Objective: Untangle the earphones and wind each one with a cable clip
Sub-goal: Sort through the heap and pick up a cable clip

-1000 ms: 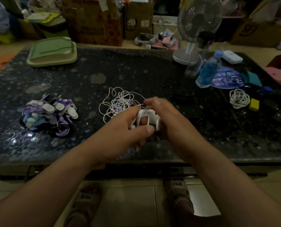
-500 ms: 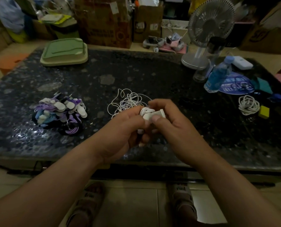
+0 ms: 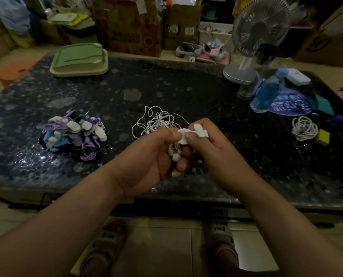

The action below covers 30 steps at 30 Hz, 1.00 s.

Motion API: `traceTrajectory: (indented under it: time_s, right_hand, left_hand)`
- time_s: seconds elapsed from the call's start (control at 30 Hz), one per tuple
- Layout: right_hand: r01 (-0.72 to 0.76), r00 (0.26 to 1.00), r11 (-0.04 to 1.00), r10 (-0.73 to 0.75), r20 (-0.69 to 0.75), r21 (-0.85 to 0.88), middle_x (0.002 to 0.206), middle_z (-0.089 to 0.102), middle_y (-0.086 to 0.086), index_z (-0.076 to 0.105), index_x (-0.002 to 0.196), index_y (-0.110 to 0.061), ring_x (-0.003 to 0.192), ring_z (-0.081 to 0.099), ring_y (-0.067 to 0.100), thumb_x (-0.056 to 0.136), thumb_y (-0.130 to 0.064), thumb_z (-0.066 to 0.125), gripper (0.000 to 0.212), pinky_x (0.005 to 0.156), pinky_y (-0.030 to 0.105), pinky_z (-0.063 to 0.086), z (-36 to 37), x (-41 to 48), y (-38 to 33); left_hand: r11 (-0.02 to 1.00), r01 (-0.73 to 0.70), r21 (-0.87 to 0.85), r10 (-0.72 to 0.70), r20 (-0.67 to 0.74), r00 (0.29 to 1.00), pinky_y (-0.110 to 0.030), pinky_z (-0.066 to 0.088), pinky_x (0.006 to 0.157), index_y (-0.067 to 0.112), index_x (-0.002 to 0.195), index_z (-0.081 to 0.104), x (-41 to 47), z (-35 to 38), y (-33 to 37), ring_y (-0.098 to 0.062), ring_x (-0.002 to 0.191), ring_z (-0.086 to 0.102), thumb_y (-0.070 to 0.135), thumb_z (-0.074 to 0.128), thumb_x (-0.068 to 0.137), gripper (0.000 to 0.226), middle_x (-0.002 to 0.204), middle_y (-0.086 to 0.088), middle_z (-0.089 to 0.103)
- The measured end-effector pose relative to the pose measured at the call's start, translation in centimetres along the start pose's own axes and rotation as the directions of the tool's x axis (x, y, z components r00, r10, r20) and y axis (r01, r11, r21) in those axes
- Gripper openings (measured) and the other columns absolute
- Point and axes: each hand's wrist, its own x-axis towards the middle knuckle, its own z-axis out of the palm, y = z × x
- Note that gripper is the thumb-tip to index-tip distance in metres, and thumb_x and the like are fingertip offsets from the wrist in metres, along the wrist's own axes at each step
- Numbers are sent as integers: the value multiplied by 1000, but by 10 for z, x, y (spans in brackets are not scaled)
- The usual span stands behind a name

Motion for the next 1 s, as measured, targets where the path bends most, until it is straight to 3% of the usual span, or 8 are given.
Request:
traceTrajectory:
  time_s: [0.07, 0.13, 0.3, 0.43, 0.6, 0.83, 1.0]
  right_hand:
    - [-40, 999, 996, 39, 15, 80, 82, 67, -6, 56, 109, -6, 79, 66, 10, 108, -27, 50, 21, 72, 24, 54, -3, 0, -1]
    - [-68, 998, 988, 65, 25, 138, 89, 68, -1, 56, 109, -6, 82, 67, 15, 108, -27, 49, 22, 71, 26, 55, -5, 0, -2]
    - [-100, 994, 981, 91, 58, 166, 99, 72, 2, 60, 108, -12, 91, 70, 18, 102, -43, 59, 31, 76, 36, 57, -9, 0, -2]
    - [-131, 990, 957, 113, 80, 259, 93, 71, 3, 60, 97, -16, 87, 67, 21, 94, -36, 60, 20, 80, 46, 53, -10, 1, 2]
    - [-132, 991, 949, 116, 71, 287, 82, 66, 3, 60, 94, -13, 75, 63, 16, 87, -28, 59, 16, 64, 30, 53, -9, 1, 3]
    - [-100, 994, 994, 102, -43, 55, 76, 65, 3, 58, 93, -10, 66, 58, 16, 86, -32, 65, 23, 53, 30, 48, -7, 0, 0]
    - [-21, 983, 989, -6, -182, -144, 75, 63, -11, 56, 101, -20, 63, 58, -2, 99, -30, 64, 13, 54, 17, 47, 8, 0, 5]
  left_hand:
    - [999, -7, -38, 7, 7, 1000, -26, 45, 58, 4, 130, 55, -1, -1, 0, -15, 70, 51, 29, 51, 97, 42, 90, -6, 60]
    - [999, -15, -35, 14, -9, 1000, -27, 48, 61, -7, 133, 53, -3, -1, 0, -14, 74, 53, 30, 56, 99, 50, 97, -7, 60]
    - [999, -34, 14, 34, -27, 999, -27, 52, 68, -16, 140, 41, -5, -4, 3, -11, 76, 54, 26, 53, 105, 56, 105, -9, 59]
    - [1000, -19, 24, 20, -29, 999, -27, 54, 65, -12, 130, 53, -5, -8, 1, -13, 74, 58, 25, 56, 103, 46, 102, -11, 62]
    - [999, -7, 42, 9, -26, 1000, -26, 60, 61, 3, 108, 60, -5, -3, 0, -17, 68, 66, 16, 52, 103, 16, 90, -15, 67]
    - [967, -63, 249, 95, -120, 988, -35, 65, 67, 7, 104, 58, -2, 5, -6, -30, 77, 77, 14, 55, 105, 8, 90, -19, 75]
    - [871, -157, 466, 303, -257, 918, -41, 65, 72, 7, 105, 65, 2, 11, -16, -12, 72, 72, 12, 52, 109, 14, 75, 4, 72]
